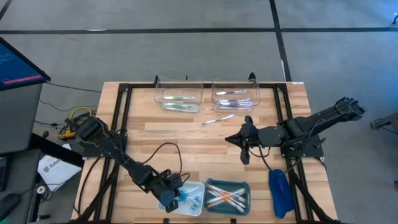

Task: Pick & Place Toothbrushes
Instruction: Put the blue toothbrush into the white bin

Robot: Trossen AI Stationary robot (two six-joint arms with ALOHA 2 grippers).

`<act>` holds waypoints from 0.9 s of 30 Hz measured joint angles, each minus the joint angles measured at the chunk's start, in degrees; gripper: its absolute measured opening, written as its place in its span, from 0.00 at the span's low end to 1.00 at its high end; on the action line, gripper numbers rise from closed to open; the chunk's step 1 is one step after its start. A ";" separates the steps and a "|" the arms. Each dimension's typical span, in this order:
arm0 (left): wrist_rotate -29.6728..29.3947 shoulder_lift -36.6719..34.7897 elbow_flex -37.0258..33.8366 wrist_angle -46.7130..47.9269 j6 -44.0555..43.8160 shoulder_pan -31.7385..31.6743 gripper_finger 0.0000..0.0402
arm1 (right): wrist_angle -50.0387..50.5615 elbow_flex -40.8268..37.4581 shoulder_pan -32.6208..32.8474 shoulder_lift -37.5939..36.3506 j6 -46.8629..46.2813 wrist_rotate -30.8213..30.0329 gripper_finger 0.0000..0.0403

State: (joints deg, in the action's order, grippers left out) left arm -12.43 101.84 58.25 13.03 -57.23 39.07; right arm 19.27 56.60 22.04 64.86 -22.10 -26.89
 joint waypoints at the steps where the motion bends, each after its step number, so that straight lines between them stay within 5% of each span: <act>1: -0.12 0.17 -0.03 0.03 0.01 0.00 0.02 | 0.01 0.00 -0.01 0.00 0.00 0.00 0.00; 13: 0.43 -0.54 -0.81 0.27 -0.02 0.00 0.19 | 0.02 0.00 0.00 0.00 0.01 0.00 0.00; 27: 0.37 -6.78 -0.71 -0.21 -0.26 0.07 0.62 | 0.20 0.00 -0.02 0.00 0.01 0.00 0.00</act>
State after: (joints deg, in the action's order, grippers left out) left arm -12.06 95.06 57.54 12.82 -57.49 39.13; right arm 19.46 56.60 22.02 64.86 -22.09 -26.89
